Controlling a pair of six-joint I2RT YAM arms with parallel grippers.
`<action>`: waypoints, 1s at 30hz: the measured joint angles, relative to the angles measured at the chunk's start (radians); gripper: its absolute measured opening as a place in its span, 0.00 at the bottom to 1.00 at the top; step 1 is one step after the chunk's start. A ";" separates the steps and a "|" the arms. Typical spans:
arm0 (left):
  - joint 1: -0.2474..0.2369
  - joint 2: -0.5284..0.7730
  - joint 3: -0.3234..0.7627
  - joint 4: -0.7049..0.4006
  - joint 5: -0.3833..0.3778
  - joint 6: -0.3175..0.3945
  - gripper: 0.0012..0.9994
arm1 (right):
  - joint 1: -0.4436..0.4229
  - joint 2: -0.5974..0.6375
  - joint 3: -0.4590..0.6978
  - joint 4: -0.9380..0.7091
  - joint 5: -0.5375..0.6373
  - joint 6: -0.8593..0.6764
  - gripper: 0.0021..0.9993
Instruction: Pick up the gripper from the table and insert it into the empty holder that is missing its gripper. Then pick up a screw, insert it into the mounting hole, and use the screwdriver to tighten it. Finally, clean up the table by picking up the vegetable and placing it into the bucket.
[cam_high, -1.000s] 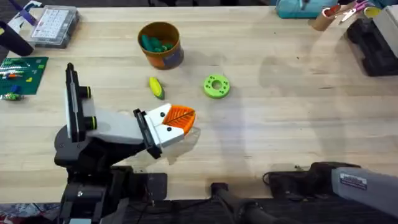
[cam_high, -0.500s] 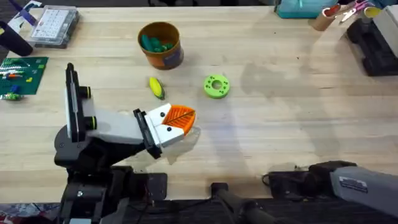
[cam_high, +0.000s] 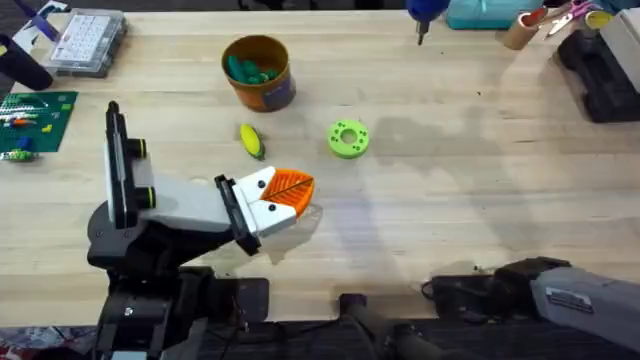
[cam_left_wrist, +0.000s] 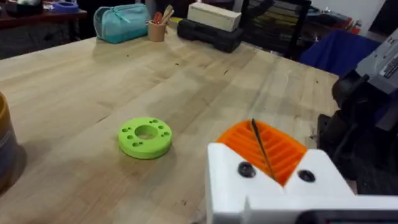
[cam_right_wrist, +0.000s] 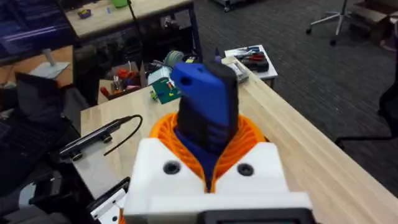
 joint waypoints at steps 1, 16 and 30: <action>0.000 0.000 0.000 0.000 0.000 0.000 0.00 | 0.004 -0.010 -0.012 0.010 0.000 0.000 0.02; 0.000 0.000 0.000 -0.001 0.004 0.000 0.00 | 0.189 -0.084 -0.260 0.314 0.032 0.038 0.02; 0.000 0.000 0.000 -0.002 0.006 0.000 0.00 | 0.308 -0.146 -0.532 0.808 0.053 0.205 0.02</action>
